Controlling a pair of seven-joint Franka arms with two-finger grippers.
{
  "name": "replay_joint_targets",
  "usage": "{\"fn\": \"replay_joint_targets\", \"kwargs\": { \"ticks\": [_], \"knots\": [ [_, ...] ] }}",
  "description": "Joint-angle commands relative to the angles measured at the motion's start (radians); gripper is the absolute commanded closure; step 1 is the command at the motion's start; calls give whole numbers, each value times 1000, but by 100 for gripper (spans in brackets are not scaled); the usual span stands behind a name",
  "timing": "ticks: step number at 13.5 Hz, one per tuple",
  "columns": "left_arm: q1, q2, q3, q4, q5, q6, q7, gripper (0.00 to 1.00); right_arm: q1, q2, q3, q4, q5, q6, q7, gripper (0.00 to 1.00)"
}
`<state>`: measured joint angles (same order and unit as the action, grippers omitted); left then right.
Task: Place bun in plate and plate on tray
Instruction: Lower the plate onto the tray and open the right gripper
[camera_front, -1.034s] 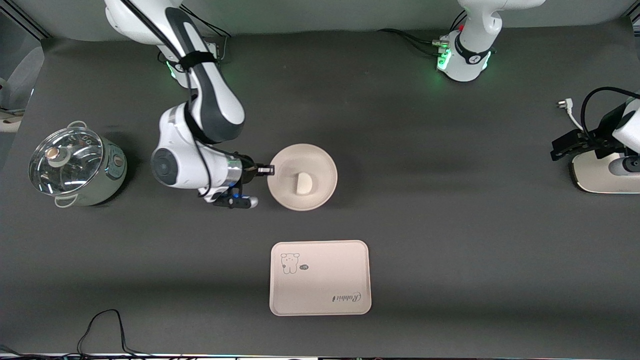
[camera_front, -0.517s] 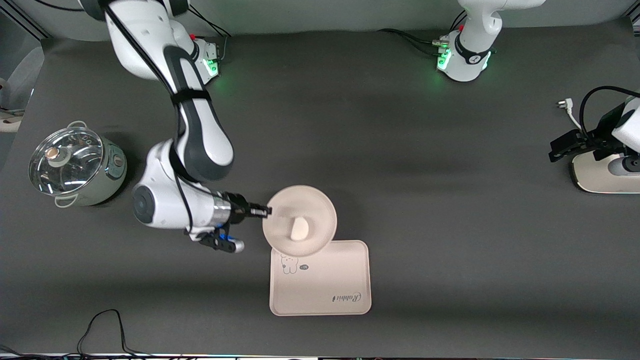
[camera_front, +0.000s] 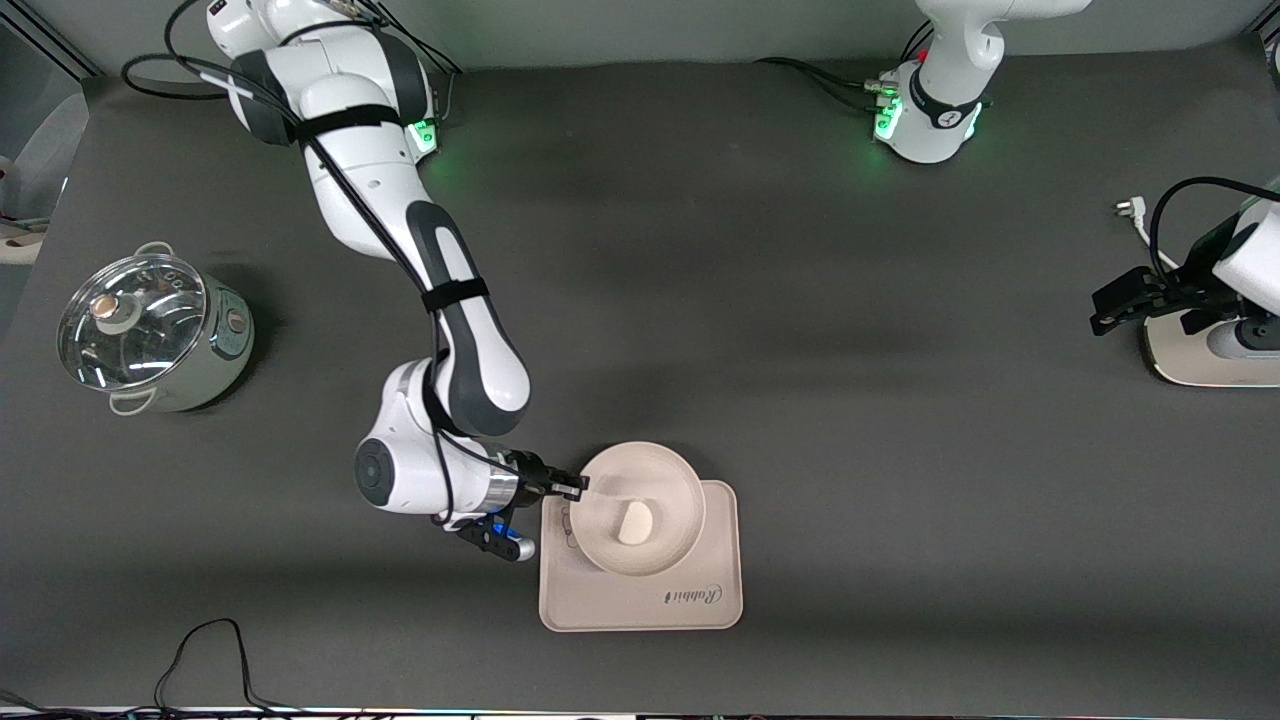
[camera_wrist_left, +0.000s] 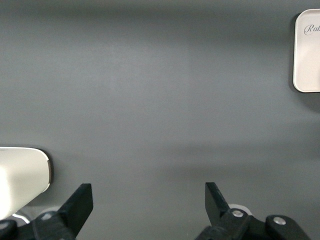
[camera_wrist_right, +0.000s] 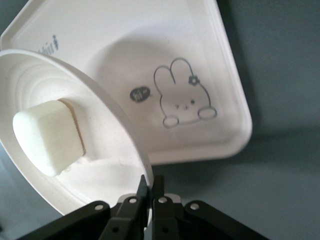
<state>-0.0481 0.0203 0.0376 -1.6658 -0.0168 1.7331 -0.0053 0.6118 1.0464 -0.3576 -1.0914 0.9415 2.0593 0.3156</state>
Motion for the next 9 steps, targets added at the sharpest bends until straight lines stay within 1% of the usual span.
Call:
{"fn": "replay_joint_targets", "kwargs": {
  "ticks": [1, 5, 6, 7, 8, 9],
  "knots": [
    [-6, 10, 4, 21, -9, -6, 10, 0, -20, 78, 22, 94, 20, 48, 23, 100],
    [-6, 10, 4, 23, -9, -3, 8, 0, -29, 112, 23, 111, 20, 81, 20, 100],
    [-7, 10, 4, 27, -11, -4, 8, 0, -40, 113, 25, 111, 20, 79, 20, 97],
    [-7, 10, 4, 29, -11, -4, 8, 0, -40, 113, 25, 111, 19, 75, 20, 61],
    [-7, 10, 2, 29, -11, -4, 8, 0, -40, 112, 25, 111, 16, 70, 20, 54],
    [-9, 10, 2, 29, -11, -4, 8, 0, -41, 107, 23, 111, 14, 65, 20, 37]
  ]
}}
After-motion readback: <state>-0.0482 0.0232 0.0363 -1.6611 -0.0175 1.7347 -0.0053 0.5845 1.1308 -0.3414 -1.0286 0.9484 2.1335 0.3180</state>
